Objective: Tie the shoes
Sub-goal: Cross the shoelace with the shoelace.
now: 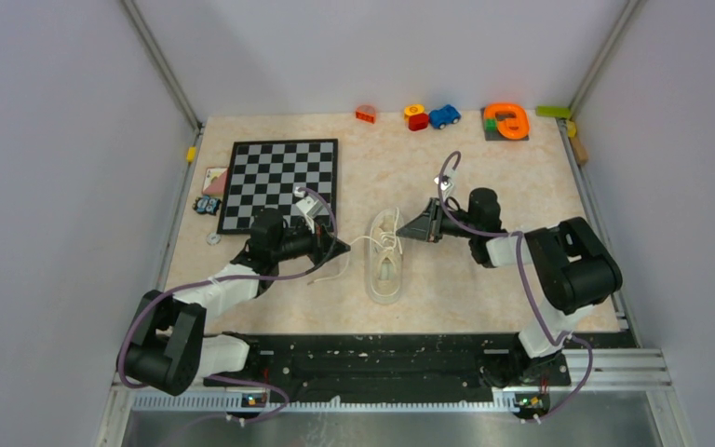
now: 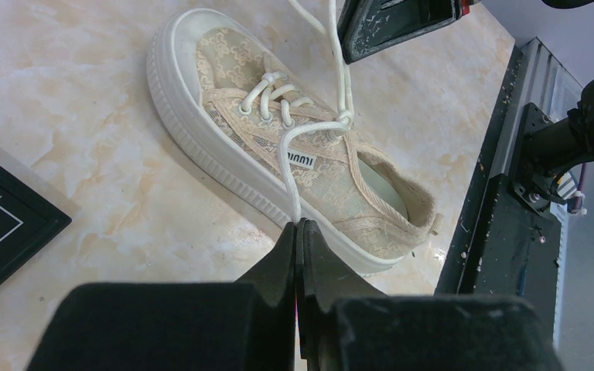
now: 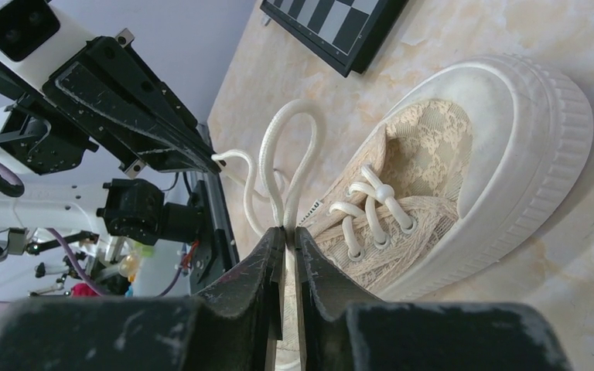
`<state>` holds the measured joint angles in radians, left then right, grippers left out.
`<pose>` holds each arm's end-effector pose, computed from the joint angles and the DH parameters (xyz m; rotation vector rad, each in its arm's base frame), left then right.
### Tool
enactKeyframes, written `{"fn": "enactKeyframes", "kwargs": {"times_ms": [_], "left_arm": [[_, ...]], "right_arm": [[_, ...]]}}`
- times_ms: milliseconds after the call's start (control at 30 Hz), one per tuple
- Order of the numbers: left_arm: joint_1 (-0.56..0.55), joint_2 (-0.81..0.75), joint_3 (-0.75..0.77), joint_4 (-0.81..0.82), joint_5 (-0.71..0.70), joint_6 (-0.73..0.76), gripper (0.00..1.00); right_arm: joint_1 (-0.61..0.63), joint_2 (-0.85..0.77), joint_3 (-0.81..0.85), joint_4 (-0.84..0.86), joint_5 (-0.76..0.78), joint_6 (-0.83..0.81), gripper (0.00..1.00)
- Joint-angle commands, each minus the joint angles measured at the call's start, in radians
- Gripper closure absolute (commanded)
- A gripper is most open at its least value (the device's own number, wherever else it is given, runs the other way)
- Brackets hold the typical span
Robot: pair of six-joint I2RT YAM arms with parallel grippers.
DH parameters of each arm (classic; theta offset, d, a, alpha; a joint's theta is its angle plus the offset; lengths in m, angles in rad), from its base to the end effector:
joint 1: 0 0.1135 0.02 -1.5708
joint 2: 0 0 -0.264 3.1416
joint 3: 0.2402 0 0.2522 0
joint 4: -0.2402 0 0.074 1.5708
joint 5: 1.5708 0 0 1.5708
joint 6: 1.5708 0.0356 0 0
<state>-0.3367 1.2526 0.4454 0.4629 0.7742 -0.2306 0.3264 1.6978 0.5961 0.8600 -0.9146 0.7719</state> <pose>0.2218 -0.1040 0.1952 0.6429 1.8621 -1.1140 0.2852 0.1263 0.1611 -0.2921 1.9976 1.5610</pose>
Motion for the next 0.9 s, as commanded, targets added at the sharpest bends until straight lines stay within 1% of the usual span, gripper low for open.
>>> {"fn": "enactKeyframes", "kwargs": {"times_ms": [0,200,700,867], "left_arm": [[0.001,-0.014,0.022,0.04,0.021,0.01,1.0],[0.001,-0.012,0.025,0.039,0.022,0.01,1.0],[0.001,-0.001,0.035,0.038,0.027,0.01,1.0],[0.001,-0.001,0.035,0.036,0.025,0.013,1.0]], "right_arm": [[0.01,0.015,0.029,0.068,-0.018,-0.005,0.87],[0.013,0.019,0.034,0.063,-0.012,-0.008,0.83],[0.025,0.055,0.068,0.052,-0.01,-0.009,0.8],[0.028,0.065,0.081,0.023,-0.002,-0.02,0.79]]}}
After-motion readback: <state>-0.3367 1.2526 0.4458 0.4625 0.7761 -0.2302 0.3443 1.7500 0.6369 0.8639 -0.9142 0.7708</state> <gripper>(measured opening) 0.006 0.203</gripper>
